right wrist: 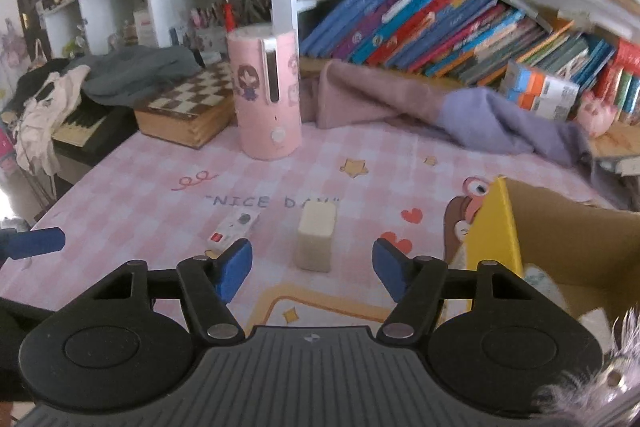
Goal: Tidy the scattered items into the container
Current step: 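Grasp the white cube with the right tool while the left tool grasps the small card box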
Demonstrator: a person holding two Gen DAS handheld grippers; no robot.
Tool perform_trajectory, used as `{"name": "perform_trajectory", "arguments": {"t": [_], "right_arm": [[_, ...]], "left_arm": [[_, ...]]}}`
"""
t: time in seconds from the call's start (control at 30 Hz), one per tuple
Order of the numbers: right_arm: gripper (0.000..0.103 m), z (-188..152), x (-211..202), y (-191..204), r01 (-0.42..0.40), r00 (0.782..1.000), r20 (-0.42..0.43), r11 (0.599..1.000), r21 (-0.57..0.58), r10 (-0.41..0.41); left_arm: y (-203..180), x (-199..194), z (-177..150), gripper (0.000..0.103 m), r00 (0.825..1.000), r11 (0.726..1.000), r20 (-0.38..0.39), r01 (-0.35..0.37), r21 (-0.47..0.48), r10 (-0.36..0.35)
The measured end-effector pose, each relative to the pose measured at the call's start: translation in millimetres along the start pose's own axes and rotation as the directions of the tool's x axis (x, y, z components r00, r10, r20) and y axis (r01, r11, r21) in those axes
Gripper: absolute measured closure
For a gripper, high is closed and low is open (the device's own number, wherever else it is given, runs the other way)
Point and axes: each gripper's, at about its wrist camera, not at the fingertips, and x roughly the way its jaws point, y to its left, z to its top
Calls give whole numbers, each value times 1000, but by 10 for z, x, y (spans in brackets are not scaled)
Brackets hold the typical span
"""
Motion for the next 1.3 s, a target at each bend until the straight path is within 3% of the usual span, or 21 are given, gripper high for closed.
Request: {"name": "perform_trajectory", "arguments": {"t": [0.13,0.4,0.6,0.67,0.73,1.03,1.3], "right_arm": [[37,148,320,-40,-9,996,-85,999,43,13],[39,271,847,50,-7,982,-189,1000,17,10],[56,257,1115,25,-3,968,-251,999,36,12],[72,259,1130,-20,-2,969,-246,999,38,11],[78,272,1112,-101,-8,970,-243,998,63,23],[79,264,922,-309,25,981,-195,991,132,1],[79,235,915,-358,18,977,-212,989,150,14]], "left_arm": [[0,187,92,4,1000,1000,-3,-8,30,8],[27,424,134,4,999,999,-37,-1,42,3],[13,564,161,8,999,999,-51,17,51,-14],[-1,617,173,9,998,998,-57,20,56,-17],[-17,667,187,10,998,998,-59,24,60,-20],[-115,984,275,25,996,994,-73,63,84,-56],[-199,1282,318,50,990,993,-127,78,84,-67]]}}
